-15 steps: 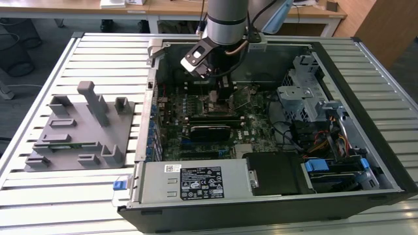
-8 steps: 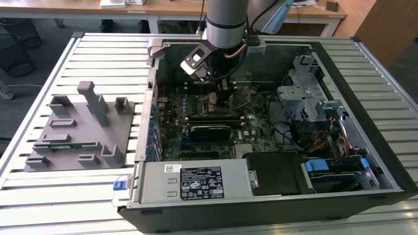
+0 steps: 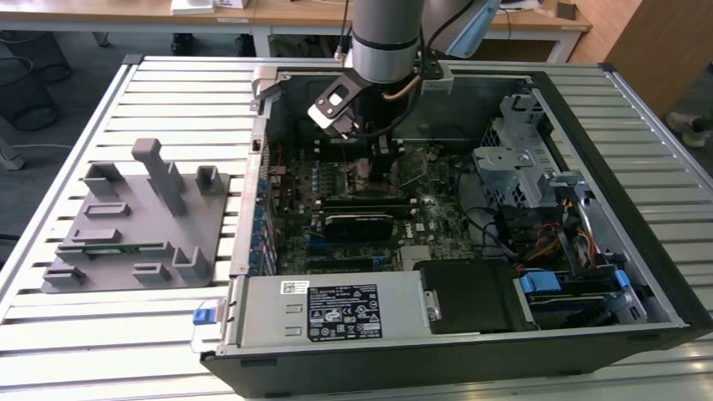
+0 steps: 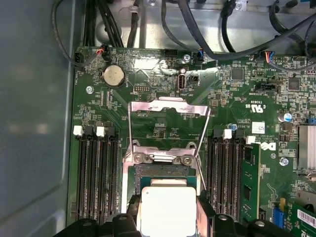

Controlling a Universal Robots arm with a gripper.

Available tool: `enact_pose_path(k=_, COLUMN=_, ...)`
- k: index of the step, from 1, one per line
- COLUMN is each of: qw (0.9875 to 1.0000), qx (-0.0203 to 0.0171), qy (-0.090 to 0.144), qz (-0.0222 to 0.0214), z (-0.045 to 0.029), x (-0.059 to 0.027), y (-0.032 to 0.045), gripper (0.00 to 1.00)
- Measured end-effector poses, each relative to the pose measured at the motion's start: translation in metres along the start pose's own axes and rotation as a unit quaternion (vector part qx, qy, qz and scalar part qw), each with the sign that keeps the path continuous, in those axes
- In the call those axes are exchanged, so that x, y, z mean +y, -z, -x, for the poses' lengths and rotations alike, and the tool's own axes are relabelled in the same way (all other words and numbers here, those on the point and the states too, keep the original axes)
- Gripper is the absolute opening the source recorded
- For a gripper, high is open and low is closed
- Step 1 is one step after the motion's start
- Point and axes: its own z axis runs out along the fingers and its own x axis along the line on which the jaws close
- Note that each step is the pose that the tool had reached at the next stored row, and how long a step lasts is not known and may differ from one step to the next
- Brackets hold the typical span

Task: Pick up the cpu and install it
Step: 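Place the cpu into insertion slot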

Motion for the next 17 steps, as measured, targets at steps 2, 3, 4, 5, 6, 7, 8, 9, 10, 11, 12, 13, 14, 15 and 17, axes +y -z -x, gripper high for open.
enact_pose_path(k=2, qw=1.0000, qx=0.0000, qy=0.003, qz=0.0000, z=0.0000, x=0.0000, y=-0.0008, gripper=0.53)
enact_pose_path(k=3, qw=1.0000, qx=0.0000, qy=0.004, qz=0.0000, z=0.0000, x=0.0000, y=-0.0015, gripper=0.53)
enact_pose_path(k=4, qw=1.0000, qx=0.0000, qy=0.004, qz=0.0000, z=-0.0001, x=-0.0001, y=-0.0024, gripper=0.53)
enact_pose_path(k=5, qw=1.0000, qx=0.0000, qy=0.004, qz=0.0000, z=-0.0001, x=-0.0001, y=-0.0036, gripper=0.53)
enact_pose_path(k=6, qw=1.0000, qx=0.0001, qy=0.004, qz=0.0000, z=-0.0001, x=-0.0001, y=-0.0047, gripper=0.53)
enact_pose_path(k=7, qw=1.0000, qx=0.0001, qy=0.004, qz=0.0000, z=-0.0001, x=-0.0002, y=-0.0058, gripper=0.53)
enact_pose_path(k=8, qw=1.0000, qx=0.0001, qy=0.004, qz=0.0000, z=-0.0002, x=-0.0002, y=-0.0067, gripper=0.53)
enact_pose_path(k=9, qw=1.0000, qx=0.0000, qy=0.004, qz=0.0000, z=-0.0003, x=-0.0002, y=-0.0075, gripper=0.53)
enact_pose_path(k=10, qw=1.0000, qx=0.0000, qy=0.004, qz=0.0000, z=-0.0005, x=-0.0002, y=-0.0083, gripper=0.53)
enact_pose_path(k=11, qw=1.0000, qx=0.0000, qy=0.004, qz=0.0000, z=-0.0007, x=-0.0003, y=-0.0090, gripper=0.53)
enact_pose_path(k=12, qw=1.0000, qx=-0.0001, qy=0.003, qz=-0.0001, z=-0.0012, x=-0.0003, y=-0.0097, gripper=0.53)
enact_pose_path(k=13, qw=1.0000, qx=-0.0002, qy=0.001, qz=-0.0001, z=-0.0019, x=-0.0003, y=-0.0104, gripper=0.53)
enact_pose_path(k=14, qw=1.0000, qx=-0.0001, qy=-0.001, qz=-0.0001, z=-0.0027, x=-0.0003, y=-0.0110, gripper=0.53)
enact_pose_path(k=15, qw=1.0000, qx=-0.0001, qy=-0.002, qz=-0.0001, z=-0.0033, x=-0.0003, y=-0.0115, gripper=0.53)
enact_pose_path(k=17, qw=1.0000, qx=-0.0001, qy=-0.005, qz=-0.0001, z=-0.0041, x=-0.0002, y=-0.0127, gripper=0.53)
